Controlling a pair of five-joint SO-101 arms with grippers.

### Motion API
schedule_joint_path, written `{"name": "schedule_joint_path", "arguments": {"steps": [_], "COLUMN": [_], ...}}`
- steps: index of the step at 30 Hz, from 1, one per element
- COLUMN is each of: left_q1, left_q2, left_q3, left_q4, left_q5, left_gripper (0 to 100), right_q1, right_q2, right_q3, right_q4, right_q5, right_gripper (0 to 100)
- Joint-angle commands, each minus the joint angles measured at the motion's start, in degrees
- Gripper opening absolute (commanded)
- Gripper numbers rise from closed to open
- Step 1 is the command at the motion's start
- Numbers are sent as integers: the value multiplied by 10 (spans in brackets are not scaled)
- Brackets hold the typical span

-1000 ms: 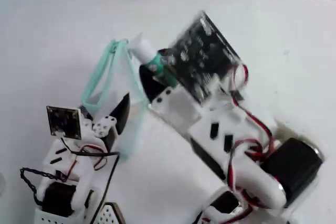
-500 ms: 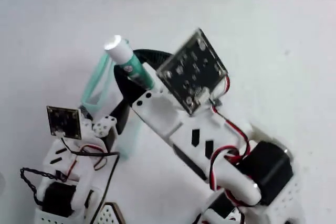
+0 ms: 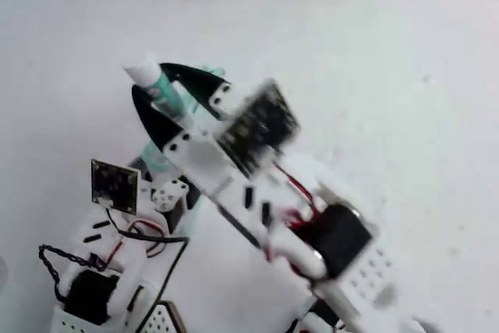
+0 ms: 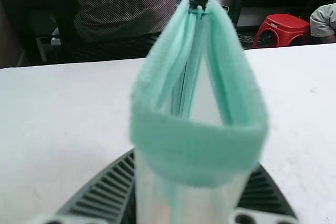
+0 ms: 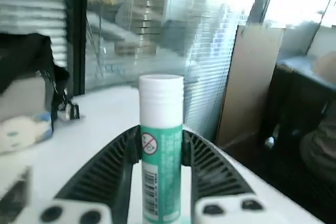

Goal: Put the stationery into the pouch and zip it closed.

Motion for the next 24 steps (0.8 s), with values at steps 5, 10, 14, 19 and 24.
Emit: {"name": "schedule_joint_path", "arguments": {"steps": [5, 10, 14, 19, 24], "left_q1": [7, 7, 7, 7, -18], "left_q2": [0, 0, 0, 0, 0], "left_q3": [-18, -19, -31, -49, -47], "left_q4": [2, 7, 31, 55, 52], "left_q5": [-5, -5, -5, -5, -5], "left_gripper": [218, 243, 260, 262, 261], "right_q1": [-6, -6, -5, -4, -4], "right_q2": [40, 43, 39, 43, 15], "right_q3": [47, 86, 113, 161, 194], "right_q4": [-36, -44, -81, -172, -142], "right_q5": [-7, -7, -7, -7, -6], "right_gripper": [17, 17, 17, 17, 17]}}
